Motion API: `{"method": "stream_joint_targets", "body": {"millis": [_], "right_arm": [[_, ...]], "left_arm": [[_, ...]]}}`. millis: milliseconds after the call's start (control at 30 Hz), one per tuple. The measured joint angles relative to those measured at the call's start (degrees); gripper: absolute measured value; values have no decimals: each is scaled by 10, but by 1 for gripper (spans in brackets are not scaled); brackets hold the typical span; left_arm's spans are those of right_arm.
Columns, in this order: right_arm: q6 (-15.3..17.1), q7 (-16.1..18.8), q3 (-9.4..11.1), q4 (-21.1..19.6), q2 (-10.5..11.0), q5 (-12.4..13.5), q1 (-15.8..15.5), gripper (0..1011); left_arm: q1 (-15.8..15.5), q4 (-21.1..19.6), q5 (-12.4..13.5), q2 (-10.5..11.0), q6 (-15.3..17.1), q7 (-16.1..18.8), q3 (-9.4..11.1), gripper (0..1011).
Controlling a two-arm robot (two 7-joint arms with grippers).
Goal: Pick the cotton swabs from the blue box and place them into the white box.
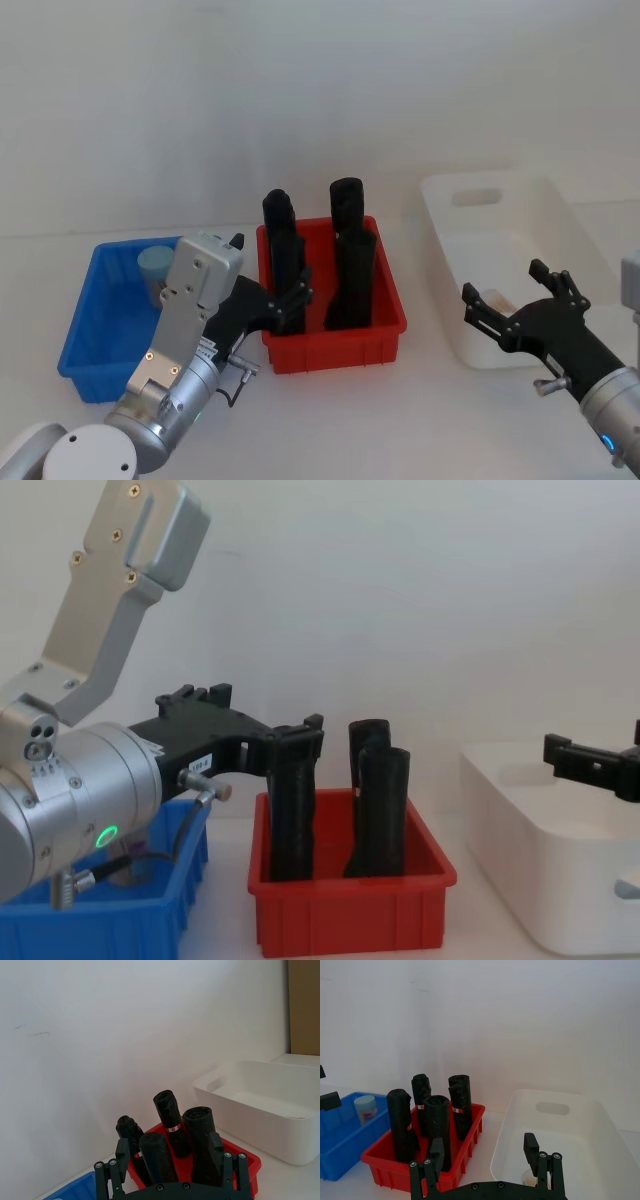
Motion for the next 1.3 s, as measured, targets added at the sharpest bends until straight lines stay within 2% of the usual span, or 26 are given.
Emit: {"method": "stream_joint_targets", "body": {"millis": [233, 467, 800, 1100, 1133, 1200, 1300], "right_arm": [[-6, 26, 2, 32, -7, 0, 23, 1001], [-15, 64, 0, 82, -20, -4, 59, 1001], [-39, 127, -10, 177, -50, -23, 128, 1001], [-78, 186, -21, 292, -83, -44, 207, 1001], [-78, 186, -21, 292, -83, -44, 207, 1001], [-91, 201, -25, 332, -94, -50, 233, 1001], [-102, 212, -27, 361, -101, -54, 250, 1001]], "left_arm": [[0, 0, 0, 0, 0, 0, 0, 1004], [0, 0, 0, 0, 0, 0, 0, 1004], [0, 0, 0, 0, 0, 0, 0, 1004], [0, 0, 0, 0, 0, 0, 0, 1004], [0, 0, 0, 0, 0, 0, 0, 1004], [0, 0, 0, 0, 0, 0, 0, 1004], [0, 0, 0, 0, 0, 0, 0, 1004]]}}
